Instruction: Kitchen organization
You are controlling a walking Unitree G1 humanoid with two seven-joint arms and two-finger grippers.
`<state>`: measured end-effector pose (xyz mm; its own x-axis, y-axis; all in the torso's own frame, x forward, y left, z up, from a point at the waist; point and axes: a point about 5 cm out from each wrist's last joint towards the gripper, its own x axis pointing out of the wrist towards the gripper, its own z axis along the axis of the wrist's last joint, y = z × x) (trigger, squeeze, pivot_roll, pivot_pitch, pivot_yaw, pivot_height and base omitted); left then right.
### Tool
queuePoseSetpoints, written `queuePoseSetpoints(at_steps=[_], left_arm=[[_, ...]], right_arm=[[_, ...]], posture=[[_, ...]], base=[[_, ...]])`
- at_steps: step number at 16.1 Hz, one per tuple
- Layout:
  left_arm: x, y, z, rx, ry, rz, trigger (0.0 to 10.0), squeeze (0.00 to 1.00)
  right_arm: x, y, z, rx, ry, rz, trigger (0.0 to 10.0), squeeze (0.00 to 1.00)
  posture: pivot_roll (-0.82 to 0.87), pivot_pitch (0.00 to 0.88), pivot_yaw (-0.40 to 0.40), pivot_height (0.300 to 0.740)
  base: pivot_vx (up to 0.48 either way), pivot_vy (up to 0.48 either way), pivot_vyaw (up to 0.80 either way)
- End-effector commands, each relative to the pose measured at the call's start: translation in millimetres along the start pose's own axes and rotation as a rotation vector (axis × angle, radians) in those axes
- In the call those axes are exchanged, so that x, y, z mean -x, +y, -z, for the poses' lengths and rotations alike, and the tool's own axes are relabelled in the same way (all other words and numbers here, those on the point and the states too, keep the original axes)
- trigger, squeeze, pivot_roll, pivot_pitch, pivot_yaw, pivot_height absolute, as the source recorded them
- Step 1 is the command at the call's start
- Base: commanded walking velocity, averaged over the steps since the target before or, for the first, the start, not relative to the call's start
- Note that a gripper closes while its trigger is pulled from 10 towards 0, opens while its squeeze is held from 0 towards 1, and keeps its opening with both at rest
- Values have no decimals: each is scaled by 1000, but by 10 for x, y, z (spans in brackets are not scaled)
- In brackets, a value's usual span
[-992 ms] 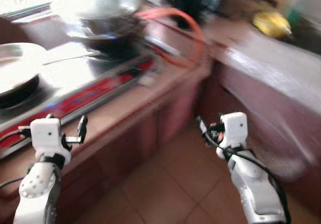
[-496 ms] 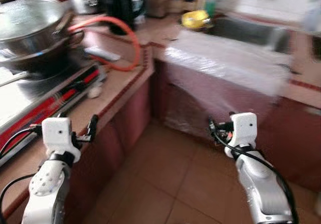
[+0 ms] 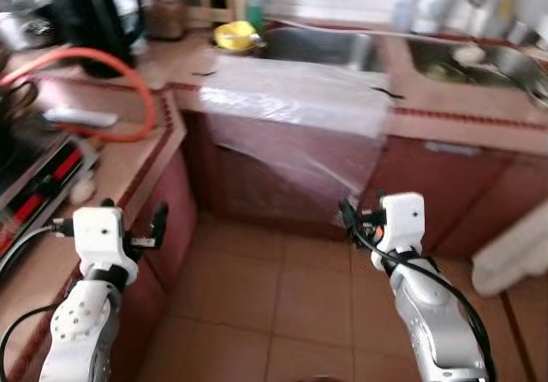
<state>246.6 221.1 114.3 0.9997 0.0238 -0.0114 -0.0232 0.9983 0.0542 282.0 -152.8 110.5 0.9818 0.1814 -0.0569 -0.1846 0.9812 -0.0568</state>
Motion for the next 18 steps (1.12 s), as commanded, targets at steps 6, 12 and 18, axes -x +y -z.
queuePoseSetpoints(at_steps=[6,12,18], left_arm=[[-14,-40,-39,2,-16,17,10000,0],[10,-76,-92,35,-40,60,10000,0],[33,-53,-96,41,-36,66,10000,0]], right_arm=[[17,-33,-37,6,-9,13,10000,0],[31,-10,-53,17,-16,-2,10000,0],[31,19,-44,13,-17,-12,10000,0]], posture=[[-129,89,50,740],[-129,100,53,740],[-119,103,60,740]], base=[[0,0,-400],[0,0,0],[0,0,0]])
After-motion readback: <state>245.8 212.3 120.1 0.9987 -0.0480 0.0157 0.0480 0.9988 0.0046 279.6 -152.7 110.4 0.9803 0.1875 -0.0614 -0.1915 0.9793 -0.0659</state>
